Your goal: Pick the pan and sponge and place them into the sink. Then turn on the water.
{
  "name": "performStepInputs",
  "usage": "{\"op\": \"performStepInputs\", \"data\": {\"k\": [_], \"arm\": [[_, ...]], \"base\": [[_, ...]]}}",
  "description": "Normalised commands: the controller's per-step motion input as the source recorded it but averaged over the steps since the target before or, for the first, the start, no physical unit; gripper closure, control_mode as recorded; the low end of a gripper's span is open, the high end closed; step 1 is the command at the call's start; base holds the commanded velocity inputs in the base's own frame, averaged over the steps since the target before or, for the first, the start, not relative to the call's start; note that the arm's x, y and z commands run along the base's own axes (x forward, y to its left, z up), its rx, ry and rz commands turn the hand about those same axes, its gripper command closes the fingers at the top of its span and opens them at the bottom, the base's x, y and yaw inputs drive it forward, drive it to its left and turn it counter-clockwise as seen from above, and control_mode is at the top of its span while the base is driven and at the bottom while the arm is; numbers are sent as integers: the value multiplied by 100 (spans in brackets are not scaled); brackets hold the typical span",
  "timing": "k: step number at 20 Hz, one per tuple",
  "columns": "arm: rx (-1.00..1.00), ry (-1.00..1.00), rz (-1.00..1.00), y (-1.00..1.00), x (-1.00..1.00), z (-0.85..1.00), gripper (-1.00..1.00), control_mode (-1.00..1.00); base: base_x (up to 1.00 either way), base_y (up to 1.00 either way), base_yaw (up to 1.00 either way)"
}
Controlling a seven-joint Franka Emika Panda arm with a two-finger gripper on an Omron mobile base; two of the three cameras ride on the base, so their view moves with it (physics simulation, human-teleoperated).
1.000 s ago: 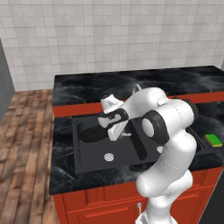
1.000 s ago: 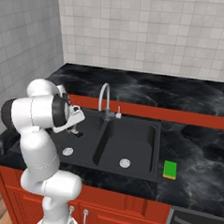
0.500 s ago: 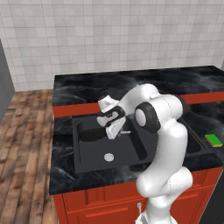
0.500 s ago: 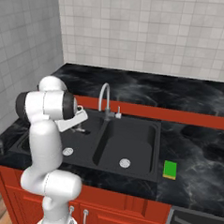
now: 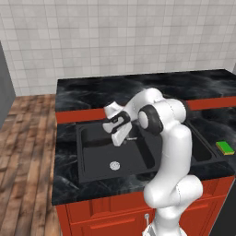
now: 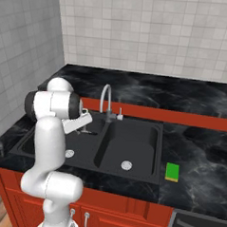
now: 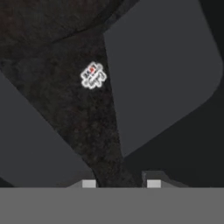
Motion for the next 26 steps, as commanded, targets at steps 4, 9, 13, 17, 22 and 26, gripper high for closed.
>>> {"op": "performStepInputs", "data": {"k": [4,9,13,17,22,26], "arm": [[0,-1,-4,39,0,-59,100,-100],[-4,-5,-6,41,0,-68,100,-100],[-6,-8,-9,36,1,-66,100,-100],[-3,-8,-11,35,5,-64,100,-100],[0,-4,-11,34,10,-67,100,-100],[0,-2,-11,26,13,-50,100,-100]], "base": [[0,0,0],[0,0,0],[0,0,0],[0,0,0],[0,0,0],[0,0,0]]}}
